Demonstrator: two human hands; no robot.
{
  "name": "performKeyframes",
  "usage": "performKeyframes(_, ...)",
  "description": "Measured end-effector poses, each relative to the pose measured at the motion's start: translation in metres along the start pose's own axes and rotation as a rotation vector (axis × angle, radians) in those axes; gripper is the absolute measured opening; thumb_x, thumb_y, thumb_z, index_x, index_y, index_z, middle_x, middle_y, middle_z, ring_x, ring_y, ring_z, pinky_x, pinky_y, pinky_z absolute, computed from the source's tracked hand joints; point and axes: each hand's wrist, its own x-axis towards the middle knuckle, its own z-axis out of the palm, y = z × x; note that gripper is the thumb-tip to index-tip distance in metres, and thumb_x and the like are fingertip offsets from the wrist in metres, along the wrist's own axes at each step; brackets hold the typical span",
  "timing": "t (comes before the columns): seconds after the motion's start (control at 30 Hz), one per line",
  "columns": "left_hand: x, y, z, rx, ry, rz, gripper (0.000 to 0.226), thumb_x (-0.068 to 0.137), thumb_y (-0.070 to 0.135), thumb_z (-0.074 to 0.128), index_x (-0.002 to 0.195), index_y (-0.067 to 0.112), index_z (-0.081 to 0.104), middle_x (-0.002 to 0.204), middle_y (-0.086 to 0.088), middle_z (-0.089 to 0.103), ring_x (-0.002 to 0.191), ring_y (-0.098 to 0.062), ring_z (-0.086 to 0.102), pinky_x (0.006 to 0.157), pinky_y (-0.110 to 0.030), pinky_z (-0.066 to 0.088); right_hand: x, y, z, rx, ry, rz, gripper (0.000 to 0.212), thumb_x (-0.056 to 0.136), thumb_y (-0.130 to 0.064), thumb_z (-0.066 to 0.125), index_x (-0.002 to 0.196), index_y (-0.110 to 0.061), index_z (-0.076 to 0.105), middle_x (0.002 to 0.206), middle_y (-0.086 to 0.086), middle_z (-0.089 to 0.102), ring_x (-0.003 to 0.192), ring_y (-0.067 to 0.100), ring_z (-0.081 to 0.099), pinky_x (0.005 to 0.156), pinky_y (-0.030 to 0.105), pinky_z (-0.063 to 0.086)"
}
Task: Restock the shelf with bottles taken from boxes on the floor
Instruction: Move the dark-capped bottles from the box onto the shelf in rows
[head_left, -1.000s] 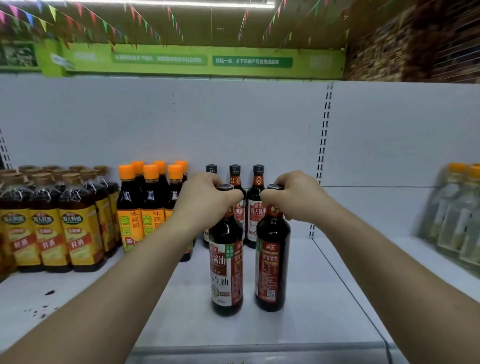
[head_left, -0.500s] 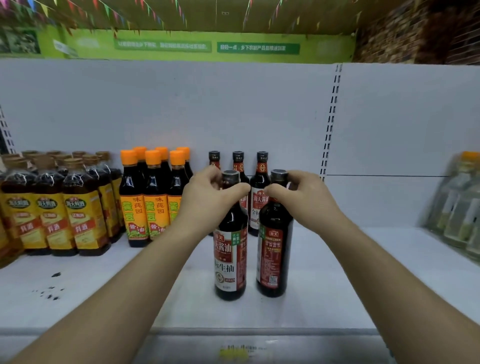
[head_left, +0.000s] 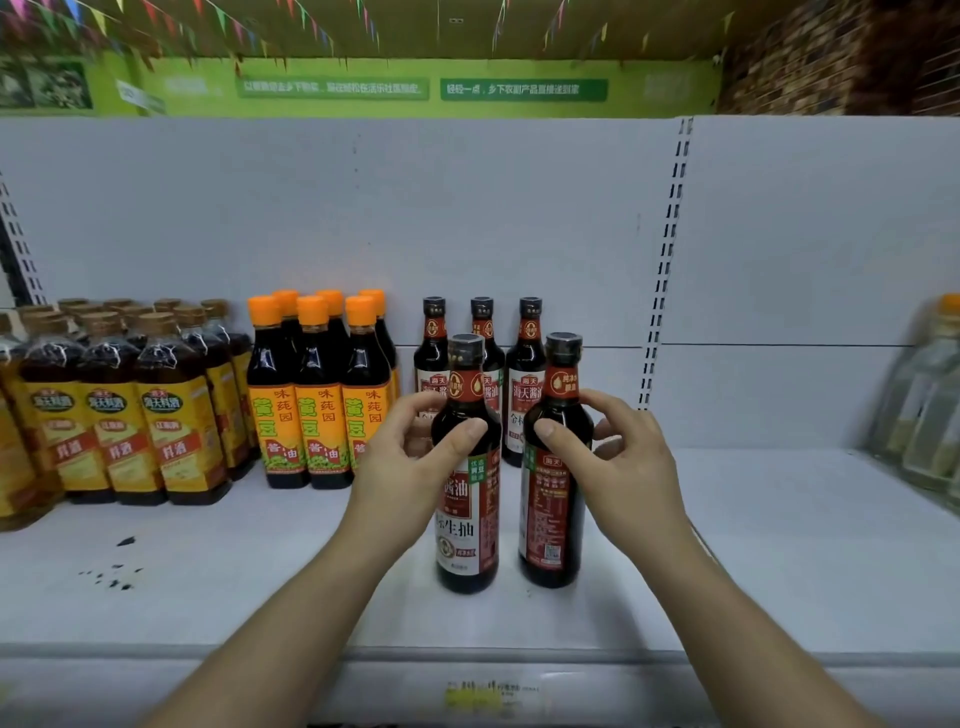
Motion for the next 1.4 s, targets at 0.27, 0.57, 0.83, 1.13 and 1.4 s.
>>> performKeyframes(0.27, 0.001, -0.007, -0.001, -0.041, -0.057, -0.044, 0.046, 0.065, 0.071, 0.070, 0.107, 0.059, 0.056, 0.115, 0.008, 0.074, 0.107, -0.008, 0.070, 0.093, -0.043, 0.058, 0.020, 0.014, -0.010, 0.122, -0.181, 0.047, 0.034, 0.087, -0.053, 0.074, 0.120, -0.048, 0.068, 0.114, -0.009, 0.069, 0.102, 0.009, 0.068, 0.087, 0.035, 0.057)
performKeyframes(0.57, -0.003, -0.005, 0.002, -0.059, -0.037, -0.045, 0.045, 0.067, 0.070, 0.067, 0.109, 0.058, 0.053, 0.115, 0.011, 0.072, 0.105, -0.006, 0.070, 0.092, -0.046, 0.059, 0.033, 0.022, -0.027, 0.216, -0.327, 0.180, 0.037, 0.097, -0.046, 0.063, 0.130, -0.029, 0.067, 0.122, -0.009, 0.074, 0.117, 0.011, 0.068, 0.104, 0.050, 0.054)
performKeyframes(0.83, -0.004, -0.008, 0.003, -0.059, -0.023, -0.037, 0.053, 0.065, 0.077, 0.066, 0.113, 0.056, 0.053, 0.116, 0.009, 0.073, 0.107, -0.009, 0.070, 0.091, -0.048, 0.060, 0.009, 0.023, -0.014, 0.119, -0.288, 0.150, 0.063, 0.082, -0.047, 0.082, 0.138, -0.047, 0.054, 0.126, -0.024, 0.062, 0.102, -0.001, 0.068, 0.079, 0.025, 0.053)
performKeyframes(1.13, -0.013, -0.019, -0.002, -0.022, -0.049, -0.044, 0.074, 0.068, 0.072, 0.078, 0.133, 0.062, 0.046, 0.141, 0.008, 0.061, 0.132, -0.011, 0.055, 0.106, -0.044, 0.050, -0.012, 0.043, 0.008, -0.087, -0.210, 0.171, 0.071, 0.072, -0.036, 0.092, 0.126, -0.032, 0.047, 0.109, -0.019, 0.062, 0.097, -0.005, 0.061, 0.076, 0.017, 0.048)
performKeyframes(1.4, -0.024, -0.031, -0.001, 0.090, -0.088, -0.108, 0.101, 0.076, 0.028, 0.090, 0.149, 0.061, 0.028, 0.135, 0.027, 0.049, 0.127, 0.000, 0.046, 0.103, -0.036, 0.045, -0.004, 0.053, -0.001, -0.076, -0.248, 0.184, 0.067, 0.072, -0.033, 0.092, 0.122, -0.031, 0.048, 0.110, -0.022, 0.062, 0.095, -0.008, 0.060, 0.073, 0.014, 0.046)
